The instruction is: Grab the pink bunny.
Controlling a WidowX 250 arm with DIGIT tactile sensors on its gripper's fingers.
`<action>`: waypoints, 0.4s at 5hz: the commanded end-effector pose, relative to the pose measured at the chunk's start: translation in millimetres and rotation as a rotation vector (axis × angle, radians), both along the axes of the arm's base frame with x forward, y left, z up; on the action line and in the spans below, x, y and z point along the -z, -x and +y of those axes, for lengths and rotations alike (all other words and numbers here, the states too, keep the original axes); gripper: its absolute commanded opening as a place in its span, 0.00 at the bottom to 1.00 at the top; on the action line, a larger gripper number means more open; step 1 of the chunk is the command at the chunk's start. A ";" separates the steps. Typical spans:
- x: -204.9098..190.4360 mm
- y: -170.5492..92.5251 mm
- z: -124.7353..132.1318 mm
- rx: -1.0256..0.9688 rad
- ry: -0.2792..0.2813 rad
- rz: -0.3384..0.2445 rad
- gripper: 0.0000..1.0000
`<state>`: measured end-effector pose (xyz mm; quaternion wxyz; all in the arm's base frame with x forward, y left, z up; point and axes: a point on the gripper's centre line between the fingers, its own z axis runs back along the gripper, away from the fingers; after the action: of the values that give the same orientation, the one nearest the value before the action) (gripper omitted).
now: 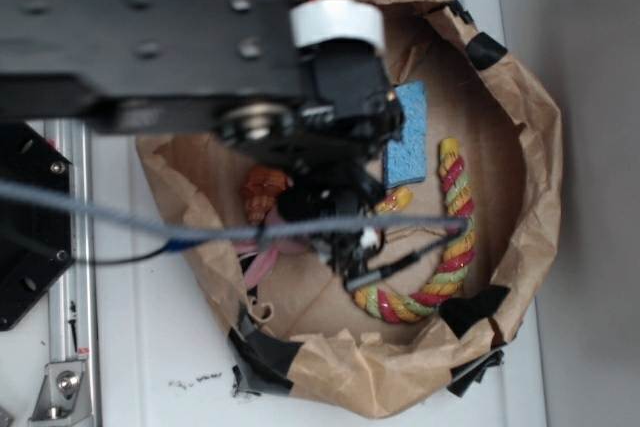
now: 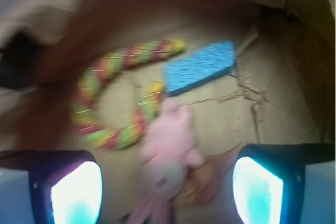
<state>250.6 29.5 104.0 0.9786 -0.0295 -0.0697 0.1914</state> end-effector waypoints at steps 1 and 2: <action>75.2 -12.6 -39.2 0.220 0.061 0.006 1.00; 91.2 -9.9 -62.4 0.324 0.097 0.065 1.00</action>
<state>263.2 -23.9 18.9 0.9947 -0.0763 -0.0280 0.0632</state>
